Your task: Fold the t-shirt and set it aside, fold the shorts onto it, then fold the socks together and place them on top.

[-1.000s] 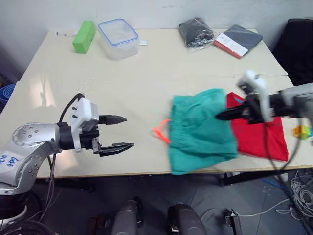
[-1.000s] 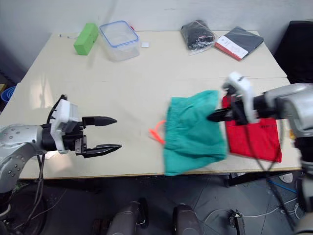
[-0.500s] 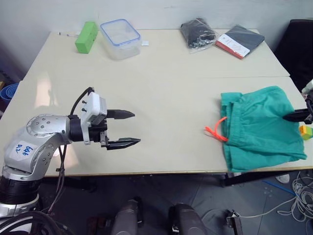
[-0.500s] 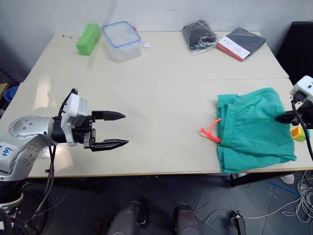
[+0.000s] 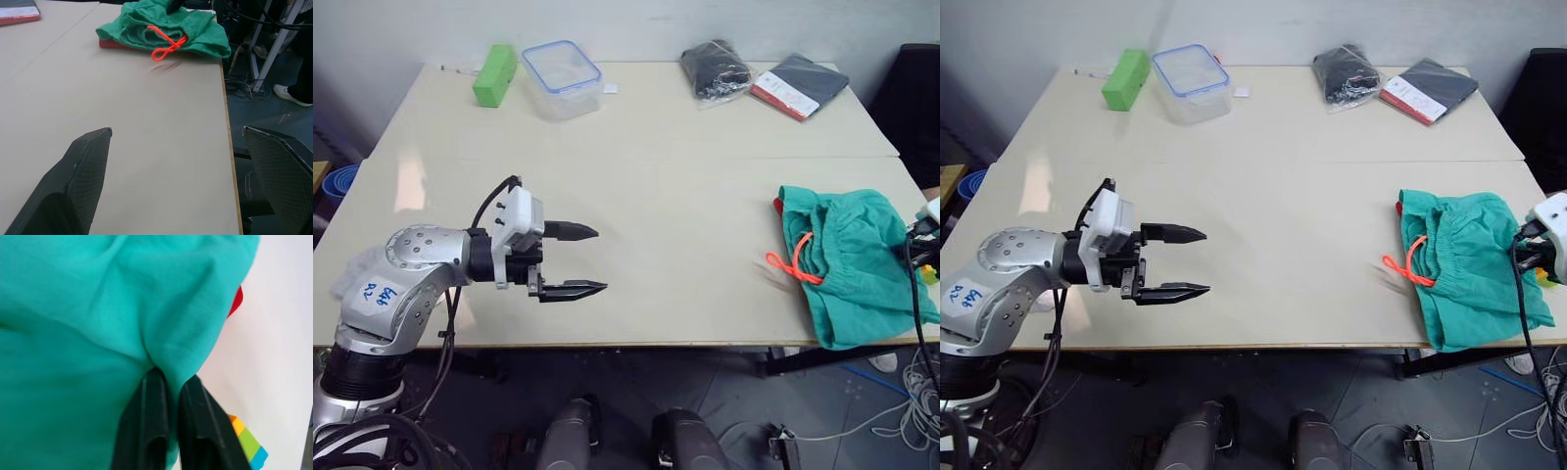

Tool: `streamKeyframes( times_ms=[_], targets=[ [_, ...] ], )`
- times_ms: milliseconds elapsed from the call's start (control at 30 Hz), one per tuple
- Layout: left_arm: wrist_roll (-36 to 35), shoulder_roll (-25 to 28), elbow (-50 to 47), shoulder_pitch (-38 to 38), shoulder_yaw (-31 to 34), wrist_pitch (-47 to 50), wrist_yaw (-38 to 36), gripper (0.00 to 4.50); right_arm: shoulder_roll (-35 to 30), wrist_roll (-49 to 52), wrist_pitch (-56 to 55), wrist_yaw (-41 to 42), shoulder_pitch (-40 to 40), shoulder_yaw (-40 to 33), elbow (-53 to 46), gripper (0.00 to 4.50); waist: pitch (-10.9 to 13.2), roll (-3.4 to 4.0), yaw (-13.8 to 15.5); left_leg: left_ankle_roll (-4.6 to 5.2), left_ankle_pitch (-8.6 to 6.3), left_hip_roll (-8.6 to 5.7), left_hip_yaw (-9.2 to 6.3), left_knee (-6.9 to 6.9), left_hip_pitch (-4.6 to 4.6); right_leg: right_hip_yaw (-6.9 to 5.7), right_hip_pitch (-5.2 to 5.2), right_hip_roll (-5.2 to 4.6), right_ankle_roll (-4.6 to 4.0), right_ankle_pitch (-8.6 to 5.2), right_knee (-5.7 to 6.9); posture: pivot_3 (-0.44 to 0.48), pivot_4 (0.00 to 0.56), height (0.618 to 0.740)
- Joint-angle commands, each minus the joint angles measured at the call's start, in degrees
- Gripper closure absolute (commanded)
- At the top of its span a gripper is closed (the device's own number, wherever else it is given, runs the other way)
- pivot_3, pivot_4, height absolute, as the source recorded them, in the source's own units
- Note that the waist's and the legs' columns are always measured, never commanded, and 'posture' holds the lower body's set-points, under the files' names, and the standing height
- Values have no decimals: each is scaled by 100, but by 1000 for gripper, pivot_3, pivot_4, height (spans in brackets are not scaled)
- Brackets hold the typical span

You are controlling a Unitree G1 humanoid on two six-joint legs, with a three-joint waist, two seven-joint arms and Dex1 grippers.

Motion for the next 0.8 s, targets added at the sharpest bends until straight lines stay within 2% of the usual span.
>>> streamKeyframes(
  times_ms=[33, 167, 300, 400, 500, 600, 733, 800],
  targets=[
    [32, -2, -29, -143, 66, -114, -53, 0, -174, 361, 332, -62, 232, -674, -544, 2766, 0, 0, -1, 0, 0, 0, -2, 1, 3, -2, 6, 0, 0, 0, -2, 0, 150, 740],
    [87, 17, 13, -119, 86, -148, -71, 0, -436, 566, 488, 15, 727, -1337, -999, 1374, -1, 2, 4, 1, -1, -1, -8, 0, 7, -7, 14, 0, 1, 0, -6, 0, 150, 740],
    [103, 20, 19, -104, 157, -100, 3, 0, -665, 999, 788, 16, 259, -1989, -954, 23, -2, 7, -1, 2, -1, -2, -8, 1, 7, -8, 16, 0, 2, 1, -8, 0, 150, 740],
    [167, 39, 32, -43, 201, -120, 71, 0, -545, 1363, 1071, 178, -238, -2080, -1197, 23, -3, 11, -58, 1, -1, 3, -6, -1, 16, -4, 19, 4, 2, 0, -8, 0, 150, 740],
    [294, 76, -3, 137, 320, -134, 263, 0, -56, 1951, 1417, 724, -326, -1662, -2585, 23, -4, 11, -111, -4, -2, 8, -6, -13, 24, -1, 23, 11, 1, 0, -16, 0, 150, 740],
    [611, 222, -134, 492, 529, -183, 577, 0, 590, 3022, 2120, 1084, -369, -1246, -4340, 23, -3, 10, -152, -6, -3, 15, -9, -15, 23, 3, 25, 21, 1, 1, -20, 0, 150, 740],
    [1084, 459, -189, 902, 701, -86, 1023, 0, 1270, 3965, 2766, 935, -540, -849, -5711, 23, 0, 13, -32, -4, -4, 12, -23, -17, -1, 2, 13, 22, 1, 0, -22, 0, 150, 740],
    [1231, 590, -262, 1322, 1081, 388, 1439, 0, 1698, 4311, 2907, 844, -598, -474, -6324, 23, -1, 7, -14, 3, -9, 9, -29, -14, -3, 1, 16, 16, 3, 1, -31, 0, 150, 740]
  ],
)
